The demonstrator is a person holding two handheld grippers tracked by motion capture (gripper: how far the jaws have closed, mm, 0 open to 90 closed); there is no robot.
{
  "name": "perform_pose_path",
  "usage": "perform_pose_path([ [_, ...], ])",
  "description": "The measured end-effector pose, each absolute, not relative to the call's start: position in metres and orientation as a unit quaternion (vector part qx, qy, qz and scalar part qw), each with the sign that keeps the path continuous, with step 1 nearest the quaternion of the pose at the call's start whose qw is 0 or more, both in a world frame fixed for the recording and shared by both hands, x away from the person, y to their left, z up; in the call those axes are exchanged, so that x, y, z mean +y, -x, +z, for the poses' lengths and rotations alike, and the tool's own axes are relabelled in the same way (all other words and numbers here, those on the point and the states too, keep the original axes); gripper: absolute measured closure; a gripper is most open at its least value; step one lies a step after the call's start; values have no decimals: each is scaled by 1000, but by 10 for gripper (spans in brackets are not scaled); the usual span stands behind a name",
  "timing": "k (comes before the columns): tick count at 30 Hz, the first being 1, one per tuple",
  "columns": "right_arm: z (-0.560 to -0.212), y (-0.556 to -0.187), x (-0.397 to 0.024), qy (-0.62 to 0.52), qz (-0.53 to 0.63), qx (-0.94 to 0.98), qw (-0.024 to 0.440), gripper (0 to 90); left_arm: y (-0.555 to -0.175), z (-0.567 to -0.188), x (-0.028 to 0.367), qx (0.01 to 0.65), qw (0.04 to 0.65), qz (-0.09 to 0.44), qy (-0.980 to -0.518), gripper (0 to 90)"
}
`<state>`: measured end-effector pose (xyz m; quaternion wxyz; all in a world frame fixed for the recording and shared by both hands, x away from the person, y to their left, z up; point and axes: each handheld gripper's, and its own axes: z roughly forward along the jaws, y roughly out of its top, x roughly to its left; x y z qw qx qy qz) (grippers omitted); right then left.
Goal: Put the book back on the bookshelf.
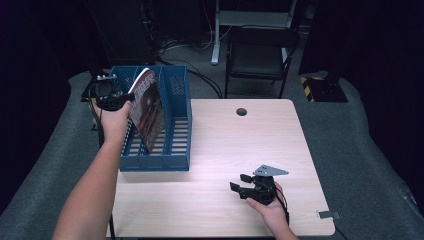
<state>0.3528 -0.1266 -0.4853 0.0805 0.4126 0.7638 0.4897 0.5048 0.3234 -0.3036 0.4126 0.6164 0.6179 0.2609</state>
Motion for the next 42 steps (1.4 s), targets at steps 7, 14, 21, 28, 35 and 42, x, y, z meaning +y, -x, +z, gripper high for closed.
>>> perform_pose_path([
  [7, -484, -353, -129, -416, 493, 760, 82, 411, -505, -306, 324, 616, 416, 249, -621, 741],
  [14, -485, -353, -128, -413, 492, 762, 82, 410, -506, -308, 322, 614, 417, 241, -625, 686],
  [21, -485, -353, -128, -412, 493, 762, 82, 410, -506, -309, 322, 618, 410, 230, -630, 649],
  [28, -485, -352, -127, -413, 493, 762, 79, 410, -505, -309, 322, 617, 405, 227, -635, 631],
  [35, -485, -353, -127, -413, 491, 763, 81, 410, -503, -308, 322, 616, 401, 218, -642, 618],
  [42, -485, -352, -127, -415, 490, 762, 80, 410, -500, -309, 322, 616, 396, 201, -651, 592],
])
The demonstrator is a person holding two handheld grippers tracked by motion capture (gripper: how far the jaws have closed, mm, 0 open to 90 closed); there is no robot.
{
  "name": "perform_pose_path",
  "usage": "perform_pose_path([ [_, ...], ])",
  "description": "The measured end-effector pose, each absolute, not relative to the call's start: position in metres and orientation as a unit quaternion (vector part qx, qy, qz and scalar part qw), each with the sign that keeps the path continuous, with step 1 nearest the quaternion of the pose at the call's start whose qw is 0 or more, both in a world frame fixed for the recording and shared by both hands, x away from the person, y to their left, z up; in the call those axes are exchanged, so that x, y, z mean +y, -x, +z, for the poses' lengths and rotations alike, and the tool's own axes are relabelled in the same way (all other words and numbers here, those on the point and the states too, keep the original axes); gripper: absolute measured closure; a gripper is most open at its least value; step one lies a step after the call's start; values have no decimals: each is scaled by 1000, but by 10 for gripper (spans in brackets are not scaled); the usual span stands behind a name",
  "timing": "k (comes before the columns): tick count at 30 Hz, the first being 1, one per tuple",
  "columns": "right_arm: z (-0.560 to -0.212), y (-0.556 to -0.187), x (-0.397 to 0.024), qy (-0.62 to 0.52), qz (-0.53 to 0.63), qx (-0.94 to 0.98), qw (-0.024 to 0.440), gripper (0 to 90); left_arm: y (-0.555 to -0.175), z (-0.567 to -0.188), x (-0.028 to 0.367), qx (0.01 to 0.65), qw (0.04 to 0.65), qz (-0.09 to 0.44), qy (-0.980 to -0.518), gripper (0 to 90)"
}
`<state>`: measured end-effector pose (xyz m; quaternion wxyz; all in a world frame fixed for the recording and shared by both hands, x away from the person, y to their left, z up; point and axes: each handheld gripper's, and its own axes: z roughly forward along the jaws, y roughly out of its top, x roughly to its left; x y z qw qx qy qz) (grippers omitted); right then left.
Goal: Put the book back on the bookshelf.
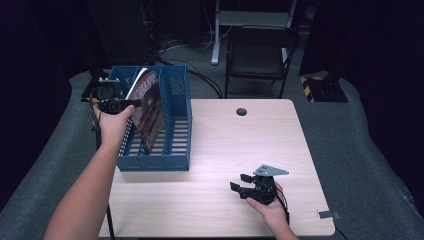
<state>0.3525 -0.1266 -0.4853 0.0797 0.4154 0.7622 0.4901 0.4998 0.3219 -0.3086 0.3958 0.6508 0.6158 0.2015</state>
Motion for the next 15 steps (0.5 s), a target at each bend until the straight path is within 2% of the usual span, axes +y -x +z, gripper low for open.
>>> perform_pose_path([
  [15, -486, -352, -125, -417, 488, 763, 78, 410, -490, -310, 326, 610, 392, 170, -668, 492],
])
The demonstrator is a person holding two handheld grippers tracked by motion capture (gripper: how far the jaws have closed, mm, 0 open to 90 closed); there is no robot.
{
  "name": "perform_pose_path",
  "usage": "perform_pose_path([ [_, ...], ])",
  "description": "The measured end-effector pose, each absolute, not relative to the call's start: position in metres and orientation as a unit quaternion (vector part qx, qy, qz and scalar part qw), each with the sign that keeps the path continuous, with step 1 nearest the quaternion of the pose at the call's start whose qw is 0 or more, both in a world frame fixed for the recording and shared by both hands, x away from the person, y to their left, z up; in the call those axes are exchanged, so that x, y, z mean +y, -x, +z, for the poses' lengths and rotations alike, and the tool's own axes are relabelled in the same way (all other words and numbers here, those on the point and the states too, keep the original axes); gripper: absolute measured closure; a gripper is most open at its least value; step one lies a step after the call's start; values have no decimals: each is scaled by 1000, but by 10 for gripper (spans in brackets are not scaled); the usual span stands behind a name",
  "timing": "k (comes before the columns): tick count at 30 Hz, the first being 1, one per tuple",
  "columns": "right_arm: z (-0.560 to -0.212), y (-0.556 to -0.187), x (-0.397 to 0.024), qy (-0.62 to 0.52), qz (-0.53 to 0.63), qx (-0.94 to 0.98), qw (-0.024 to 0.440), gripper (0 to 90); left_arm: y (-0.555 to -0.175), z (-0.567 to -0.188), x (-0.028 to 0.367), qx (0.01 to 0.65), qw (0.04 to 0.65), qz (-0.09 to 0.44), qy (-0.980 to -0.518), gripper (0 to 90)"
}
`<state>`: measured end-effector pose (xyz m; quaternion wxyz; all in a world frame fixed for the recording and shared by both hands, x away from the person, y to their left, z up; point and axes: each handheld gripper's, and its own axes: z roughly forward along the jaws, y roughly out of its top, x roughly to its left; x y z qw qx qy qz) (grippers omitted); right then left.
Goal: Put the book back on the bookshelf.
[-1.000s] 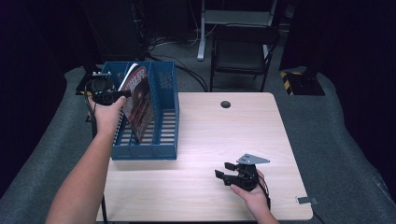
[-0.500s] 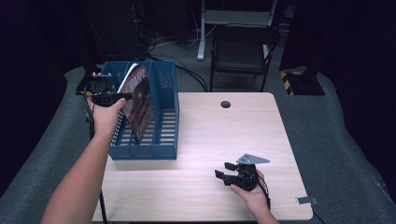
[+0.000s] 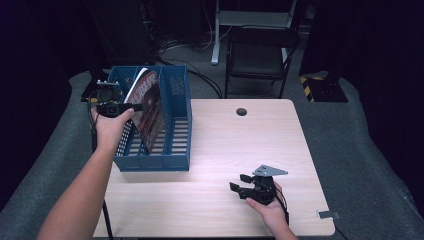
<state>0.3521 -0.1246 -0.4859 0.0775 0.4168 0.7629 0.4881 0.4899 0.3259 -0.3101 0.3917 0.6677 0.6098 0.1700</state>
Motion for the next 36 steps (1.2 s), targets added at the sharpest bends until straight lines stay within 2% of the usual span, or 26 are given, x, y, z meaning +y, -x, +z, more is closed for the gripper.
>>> perform_pose_path([
  [15, -488, -353, -126, -415, 487, 765, 80, 409, -475, -314, 337, 598, 390, 148, -684, 430],
  [36, -486, -351, -130, -417, 493, 759, 80, 406, -436, -310, 338, 556, 402, 131, -715, 425],
])
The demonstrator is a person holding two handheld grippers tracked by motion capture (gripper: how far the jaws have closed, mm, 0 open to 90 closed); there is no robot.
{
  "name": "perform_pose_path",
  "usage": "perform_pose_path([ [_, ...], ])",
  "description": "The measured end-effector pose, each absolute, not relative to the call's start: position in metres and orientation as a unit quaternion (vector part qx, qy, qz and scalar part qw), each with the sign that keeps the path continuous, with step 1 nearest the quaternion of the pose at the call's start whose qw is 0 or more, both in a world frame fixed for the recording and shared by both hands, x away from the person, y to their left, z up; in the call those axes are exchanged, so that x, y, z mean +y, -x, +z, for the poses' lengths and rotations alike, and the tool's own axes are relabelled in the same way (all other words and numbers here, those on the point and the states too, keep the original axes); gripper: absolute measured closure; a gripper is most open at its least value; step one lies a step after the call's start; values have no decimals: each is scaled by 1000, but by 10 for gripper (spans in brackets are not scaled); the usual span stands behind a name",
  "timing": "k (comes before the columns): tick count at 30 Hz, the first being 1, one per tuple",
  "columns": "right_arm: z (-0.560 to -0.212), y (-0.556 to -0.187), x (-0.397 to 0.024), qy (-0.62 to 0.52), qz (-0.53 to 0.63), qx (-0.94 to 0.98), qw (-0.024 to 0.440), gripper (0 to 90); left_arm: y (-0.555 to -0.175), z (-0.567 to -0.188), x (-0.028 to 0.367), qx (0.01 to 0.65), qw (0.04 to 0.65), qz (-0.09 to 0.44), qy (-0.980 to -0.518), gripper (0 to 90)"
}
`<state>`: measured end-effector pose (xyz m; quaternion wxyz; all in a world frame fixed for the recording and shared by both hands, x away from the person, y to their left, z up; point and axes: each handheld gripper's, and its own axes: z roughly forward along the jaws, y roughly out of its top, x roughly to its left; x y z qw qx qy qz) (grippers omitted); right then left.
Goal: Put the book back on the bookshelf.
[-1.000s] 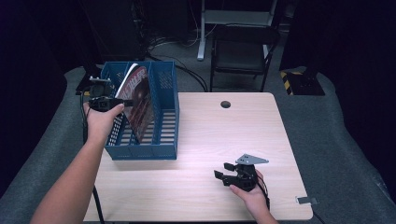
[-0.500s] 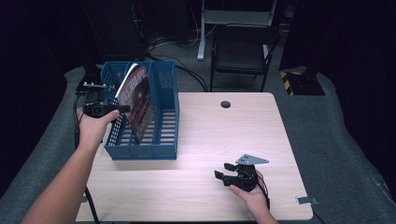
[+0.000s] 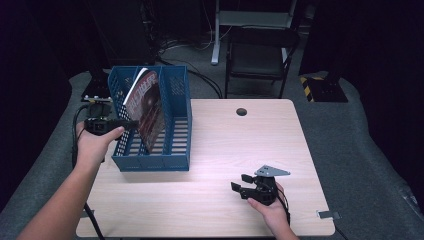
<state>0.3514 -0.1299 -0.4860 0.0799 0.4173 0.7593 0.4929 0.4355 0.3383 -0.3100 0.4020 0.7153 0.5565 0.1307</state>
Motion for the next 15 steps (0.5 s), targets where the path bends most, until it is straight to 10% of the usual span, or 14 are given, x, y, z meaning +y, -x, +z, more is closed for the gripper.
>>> perform_pose_path([
  [15, -486, -352, -128, -417, 493, 759, 78, 406, -406, -310, 324, 521, 418, 120, -734, 425],
])
